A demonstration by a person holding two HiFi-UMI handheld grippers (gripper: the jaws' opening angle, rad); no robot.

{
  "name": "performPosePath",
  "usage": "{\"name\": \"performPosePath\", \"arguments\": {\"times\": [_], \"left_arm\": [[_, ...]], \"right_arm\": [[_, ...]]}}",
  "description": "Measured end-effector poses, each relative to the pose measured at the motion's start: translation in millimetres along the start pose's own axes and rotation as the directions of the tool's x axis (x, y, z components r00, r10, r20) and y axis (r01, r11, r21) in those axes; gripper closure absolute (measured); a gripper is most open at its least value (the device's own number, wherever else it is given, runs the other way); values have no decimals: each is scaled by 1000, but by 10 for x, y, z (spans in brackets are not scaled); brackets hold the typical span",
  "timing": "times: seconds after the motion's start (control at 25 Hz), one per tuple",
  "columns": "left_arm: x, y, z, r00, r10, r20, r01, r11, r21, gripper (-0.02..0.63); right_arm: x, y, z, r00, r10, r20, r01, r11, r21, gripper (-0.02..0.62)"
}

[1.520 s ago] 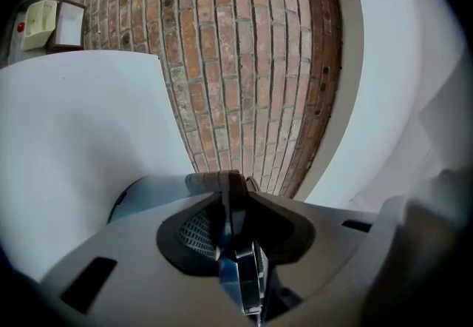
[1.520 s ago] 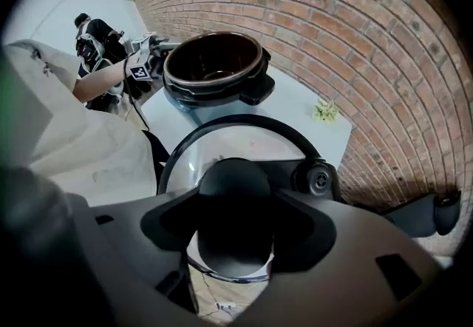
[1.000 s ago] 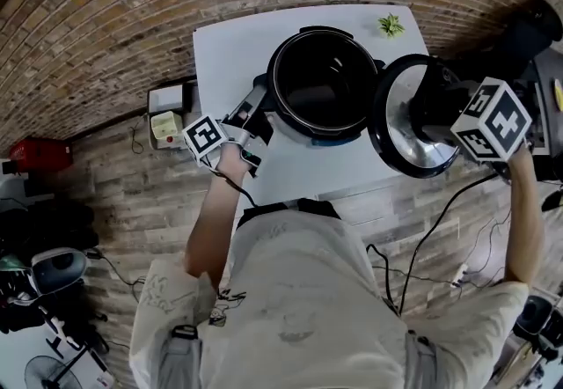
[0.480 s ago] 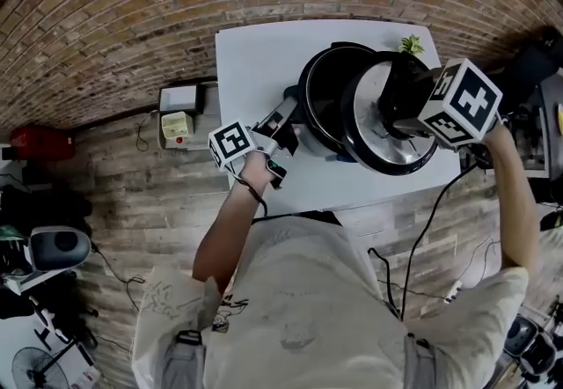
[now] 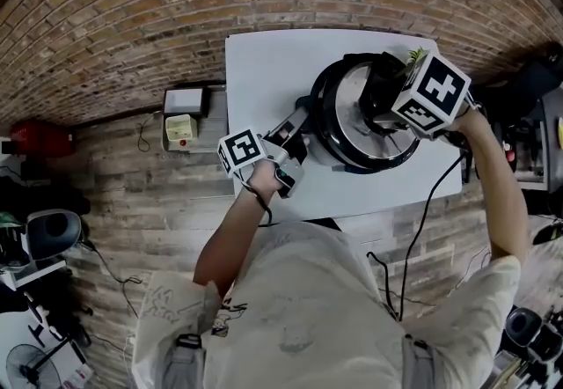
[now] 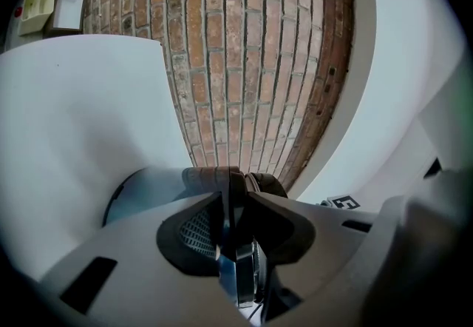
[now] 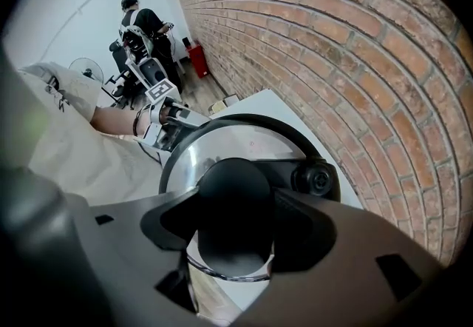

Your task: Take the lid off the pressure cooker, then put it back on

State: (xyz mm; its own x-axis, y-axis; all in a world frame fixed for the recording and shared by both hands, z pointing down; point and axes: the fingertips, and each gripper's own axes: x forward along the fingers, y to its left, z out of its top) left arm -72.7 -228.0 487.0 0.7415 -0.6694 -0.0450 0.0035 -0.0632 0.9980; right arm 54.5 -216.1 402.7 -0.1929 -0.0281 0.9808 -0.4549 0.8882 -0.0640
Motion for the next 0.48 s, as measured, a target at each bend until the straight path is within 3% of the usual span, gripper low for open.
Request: {"name": "performPosePath", "arguments": {"times": [0.32,0.48], "left_arm": [[-6,-16,-19,1000,-3,-2,3,1000,-18,489],[-15,-25,-10,1000,-19,12,20,999,-33,489]], "right_arm": [[234,-19,104,997,34,-62,-37,998,-53,302],[228,-4,118,997,74,-3,-74,995,-65,301]]}}
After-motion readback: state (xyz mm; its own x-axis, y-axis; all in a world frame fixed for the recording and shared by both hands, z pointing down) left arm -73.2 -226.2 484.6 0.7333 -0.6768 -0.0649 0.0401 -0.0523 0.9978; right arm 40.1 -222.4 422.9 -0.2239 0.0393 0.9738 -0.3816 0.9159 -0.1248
